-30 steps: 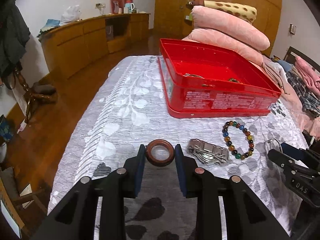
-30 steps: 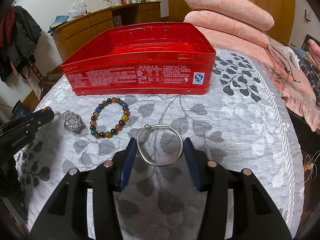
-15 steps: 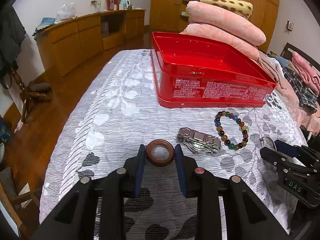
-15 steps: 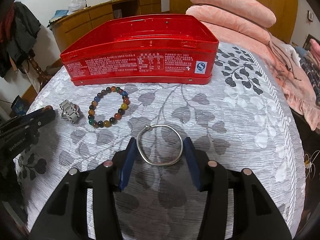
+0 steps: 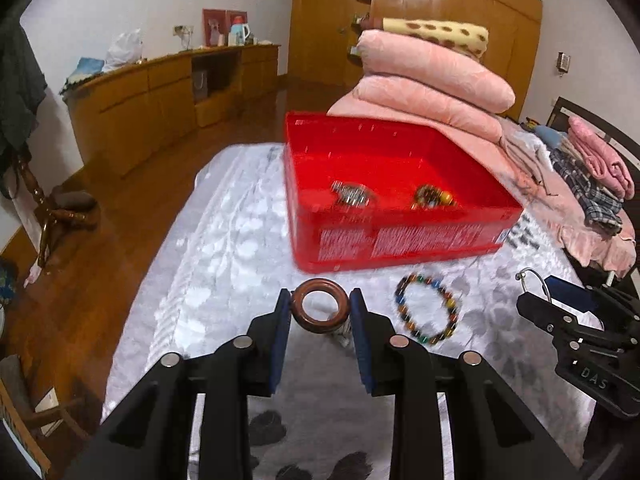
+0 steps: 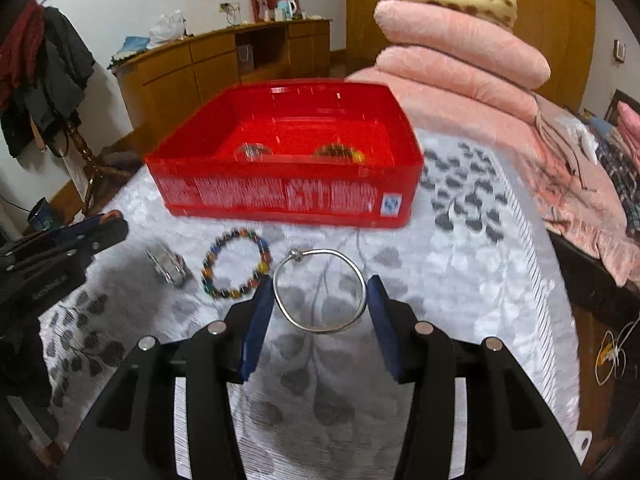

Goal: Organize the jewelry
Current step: 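Lift the ring and bangle into the red tin and open both tools, then withdraw both tools from the tin toward the watch and bead bracelet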

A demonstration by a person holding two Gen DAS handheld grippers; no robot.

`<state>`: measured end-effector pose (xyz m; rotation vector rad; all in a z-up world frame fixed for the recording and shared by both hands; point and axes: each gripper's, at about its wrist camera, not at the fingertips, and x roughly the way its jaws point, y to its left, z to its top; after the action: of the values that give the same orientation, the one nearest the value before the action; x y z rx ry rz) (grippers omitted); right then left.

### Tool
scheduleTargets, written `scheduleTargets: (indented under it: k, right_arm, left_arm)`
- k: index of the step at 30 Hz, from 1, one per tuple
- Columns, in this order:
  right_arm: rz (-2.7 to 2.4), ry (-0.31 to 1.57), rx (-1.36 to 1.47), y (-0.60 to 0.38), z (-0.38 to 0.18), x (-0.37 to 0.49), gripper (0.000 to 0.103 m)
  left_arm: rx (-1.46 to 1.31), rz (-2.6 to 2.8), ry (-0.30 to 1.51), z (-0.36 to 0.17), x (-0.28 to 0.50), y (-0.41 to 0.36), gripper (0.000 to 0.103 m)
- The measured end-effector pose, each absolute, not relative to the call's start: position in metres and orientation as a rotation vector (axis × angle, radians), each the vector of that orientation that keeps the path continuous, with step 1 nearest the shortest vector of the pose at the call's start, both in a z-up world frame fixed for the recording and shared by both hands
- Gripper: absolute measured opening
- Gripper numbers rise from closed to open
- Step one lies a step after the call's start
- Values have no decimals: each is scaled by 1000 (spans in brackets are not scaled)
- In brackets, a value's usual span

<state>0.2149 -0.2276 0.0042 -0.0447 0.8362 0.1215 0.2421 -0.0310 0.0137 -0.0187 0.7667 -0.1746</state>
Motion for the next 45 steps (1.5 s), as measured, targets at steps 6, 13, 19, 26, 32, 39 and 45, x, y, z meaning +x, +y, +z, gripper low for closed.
scheduleTargets:
  k: [6,13,19,26,32,39,45]
  right_arm:
    - [138,765,-49,-233,42,236,46]
    - [124,725,-34,-240,67,281,46]
    - [128,740,-11,-245,63,319,46]
    - [140,779,9,-246,47,345,46]
    - [137,809,12,-247,35,358,46]
    - [114,813,25,-252,27,363,64]
    - [108,773,41,-256,39,353,64]
  left_arm:
    - [-14,-194,698,44,263,-44,29]
    - [-15,-199,664,67,307,-63,29]
    - [-45,-183,681,65,347,-67,29]
    - [-48,-151,717,48,375,-69,29]
    - [-40,-136,747,35,386,-70,30]
    - [-40,-111,779,23,391,-69,47]
    - [-55,-98,748,32,383,-63,58]
